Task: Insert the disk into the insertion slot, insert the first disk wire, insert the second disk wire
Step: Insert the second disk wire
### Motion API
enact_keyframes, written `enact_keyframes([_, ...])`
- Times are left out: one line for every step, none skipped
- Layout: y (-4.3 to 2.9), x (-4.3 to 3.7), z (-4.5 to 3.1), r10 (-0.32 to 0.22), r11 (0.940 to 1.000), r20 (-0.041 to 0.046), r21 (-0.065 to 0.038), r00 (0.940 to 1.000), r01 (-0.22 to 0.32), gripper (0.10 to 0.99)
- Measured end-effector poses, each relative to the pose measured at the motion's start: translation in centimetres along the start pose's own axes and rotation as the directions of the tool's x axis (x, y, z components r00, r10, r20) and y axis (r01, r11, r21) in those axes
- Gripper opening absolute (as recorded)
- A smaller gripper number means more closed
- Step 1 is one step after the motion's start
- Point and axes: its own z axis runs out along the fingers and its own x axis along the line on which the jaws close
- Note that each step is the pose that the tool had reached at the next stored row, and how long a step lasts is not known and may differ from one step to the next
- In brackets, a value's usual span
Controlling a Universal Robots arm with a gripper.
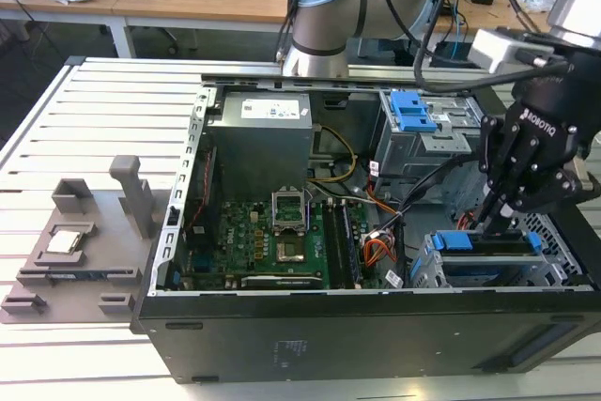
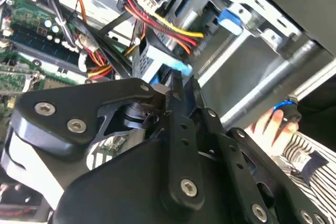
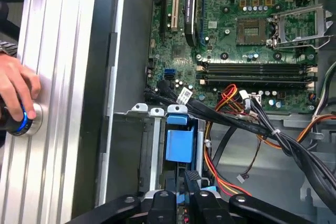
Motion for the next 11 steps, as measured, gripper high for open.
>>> enact_keyframes([0.04, 0.04, -0.26, 0.0, 1.0, 0.0004, 0.0, 1.0, 0.0, 0.216])
enact_keyframes([0.06, 0.07, -0.46, 0.0, 1.0, 0.0005, 0.0, 1.0, 0.0, 0.196])
enact_keyframes([0.1, 0.13, -0.72, -0.001, 1.0, 0.0079, 0.0, 1.0, 0.001, 0.133])
enact_keyframes([0.1, 0.29, -0.75, -0.003, 1.0, 0.0191, 0.001, 0.9998, 0.003, 0.106])
enact_keyframes([0.11, 0.51, -0.71, -0.003, 1.0, 0.0254, 0.002, 0.9997, 0.003, 0.106])
enact_keyframes([0.13, 0.74, -0.65, -0.004, 1.0, 0.0332, 0.002, 0.9994, 0.004, 0.106])
enact_keyframes([0.14, 1.06, -0.57, -0.006, 1.0, 0.0441, 0.003, 0.999, 0.006, 0.106])
enact_keyframes([0.16, 1.35, -0.51, -0.007, 1.0, 0.0545, 0.003, 0.9985, 0.007, 0.106])
enact_keyframes([0.17, 1.66, -0.42, -0.008, 1.0, 0.0649, 0.004, 0.9979, 0.008, 0.106])
enact_keyframes([0.17, 1.92, -0.35, -0.01, 0.9999, 0.074, 0.004, 0.9972, 0.009, 0.106])
enact_keyframes([0.18, 2.29, -0.27, -0.011, 0.9999, 0.0875, 0.005, 0.9961, 0.011, 0.106])
